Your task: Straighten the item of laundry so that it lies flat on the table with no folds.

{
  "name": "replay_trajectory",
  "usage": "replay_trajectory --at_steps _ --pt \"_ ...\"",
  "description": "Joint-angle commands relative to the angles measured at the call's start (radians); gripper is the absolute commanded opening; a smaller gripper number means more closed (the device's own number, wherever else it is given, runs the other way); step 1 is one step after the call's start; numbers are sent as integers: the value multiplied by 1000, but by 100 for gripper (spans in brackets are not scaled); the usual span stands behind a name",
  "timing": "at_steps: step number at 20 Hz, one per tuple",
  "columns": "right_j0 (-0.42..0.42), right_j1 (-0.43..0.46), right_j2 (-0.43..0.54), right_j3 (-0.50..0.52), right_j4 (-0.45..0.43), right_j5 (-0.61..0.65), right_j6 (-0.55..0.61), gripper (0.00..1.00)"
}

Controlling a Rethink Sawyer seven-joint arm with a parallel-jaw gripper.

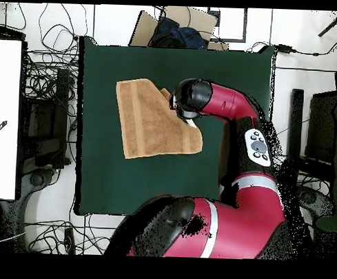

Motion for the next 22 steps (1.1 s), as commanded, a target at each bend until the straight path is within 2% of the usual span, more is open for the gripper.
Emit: replay_trajectory --at_steps 1,8,14,22 --pt "-3 -28 -10 52 25 11 169 100" --pt "-7 -52 -12 113 23 -22 184 100" --pt "-17 -20 -15 129 20 -48 195 100" --pt "-24 20 -20 101 6 -63 190 100"
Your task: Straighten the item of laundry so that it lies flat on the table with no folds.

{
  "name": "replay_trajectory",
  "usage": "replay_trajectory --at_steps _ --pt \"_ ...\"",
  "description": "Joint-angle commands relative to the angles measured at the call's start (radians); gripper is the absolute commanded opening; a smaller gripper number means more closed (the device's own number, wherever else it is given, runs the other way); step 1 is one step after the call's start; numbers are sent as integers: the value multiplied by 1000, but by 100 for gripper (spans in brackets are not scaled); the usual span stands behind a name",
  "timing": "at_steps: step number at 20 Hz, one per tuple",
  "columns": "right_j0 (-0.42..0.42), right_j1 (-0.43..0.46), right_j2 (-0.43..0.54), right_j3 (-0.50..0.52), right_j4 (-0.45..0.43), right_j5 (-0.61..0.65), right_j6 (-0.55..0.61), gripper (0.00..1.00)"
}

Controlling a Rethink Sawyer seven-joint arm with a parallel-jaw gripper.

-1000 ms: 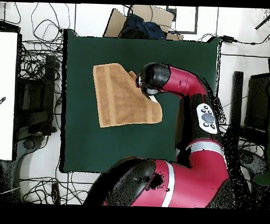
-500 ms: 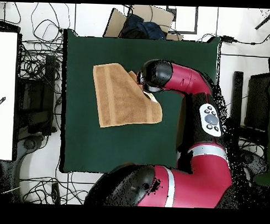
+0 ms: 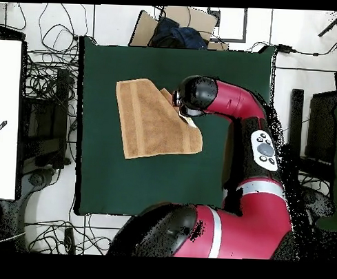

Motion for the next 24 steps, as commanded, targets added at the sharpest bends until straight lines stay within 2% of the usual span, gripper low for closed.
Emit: replay_trajectory --at_steps 1,11,14,24 --pt "-13 67 -21 84 6 -60 190 100" --pt "0 120 -23 2 9 -44 192 100" --pt "-3 115 -24 27 13 -64 205 100" --pt "-3 133 -24 13 23 -81 221 100"
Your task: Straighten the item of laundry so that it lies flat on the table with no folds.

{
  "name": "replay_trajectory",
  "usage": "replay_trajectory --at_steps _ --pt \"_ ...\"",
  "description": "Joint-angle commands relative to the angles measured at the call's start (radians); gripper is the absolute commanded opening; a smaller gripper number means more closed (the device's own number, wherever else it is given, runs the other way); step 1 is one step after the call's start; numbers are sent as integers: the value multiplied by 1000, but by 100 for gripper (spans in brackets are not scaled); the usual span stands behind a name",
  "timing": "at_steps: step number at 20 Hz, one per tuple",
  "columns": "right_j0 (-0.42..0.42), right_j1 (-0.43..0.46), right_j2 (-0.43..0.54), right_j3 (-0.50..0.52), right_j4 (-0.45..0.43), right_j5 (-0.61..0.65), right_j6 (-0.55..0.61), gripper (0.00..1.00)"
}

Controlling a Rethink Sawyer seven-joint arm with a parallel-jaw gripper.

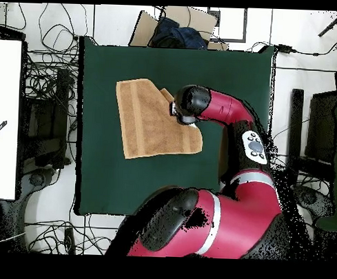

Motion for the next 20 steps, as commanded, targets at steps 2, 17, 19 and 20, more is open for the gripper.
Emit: replay_trajectory --at_steps 2,17,19,20 --pt "-2 28 -23 17 25 -85 223 100" --pt "-3 80 -7 -31 31 -89 215 100" --pt "0 79 -11 -26 27 -96 221 100" --pt "-1 80 -10 -21 29 -104 225 100"
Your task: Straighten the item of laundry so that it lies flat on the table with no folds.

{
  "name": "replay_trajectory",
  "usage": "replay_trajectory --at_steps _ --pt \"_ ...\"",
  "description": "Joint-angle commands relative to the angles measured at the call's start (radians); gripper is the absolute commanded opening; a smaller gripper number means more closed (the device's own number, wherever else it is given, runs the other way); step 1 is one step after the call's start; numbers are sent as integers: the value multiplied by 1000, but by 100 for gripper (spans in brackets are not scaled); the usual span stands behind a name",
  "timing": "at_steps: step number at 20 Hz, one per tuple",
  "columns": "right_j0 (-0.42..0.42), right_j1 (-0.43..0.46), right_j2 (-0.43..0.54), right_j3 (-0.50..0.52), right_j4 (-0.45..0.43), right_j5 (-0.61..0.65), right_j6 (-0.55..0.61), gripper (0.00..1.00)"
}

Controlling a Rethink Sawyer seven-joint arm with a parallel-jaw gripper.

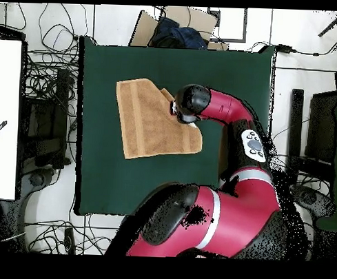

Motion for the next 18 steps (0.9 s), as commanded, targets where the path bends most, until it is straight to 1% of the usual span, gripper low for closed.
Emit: replay_trajectory --at_steps 1,10,16,17,18 --pt "0 45 -11 27 27 -115 230 100" --pt "-3 35 -7 41 34 -113 234 100" --pt "-8 36 1 46 27 -137 222 100" --pt "-9 35 1 51 28 -140 223 0" --pt "-10 34 2 51 28 -142 223 0"
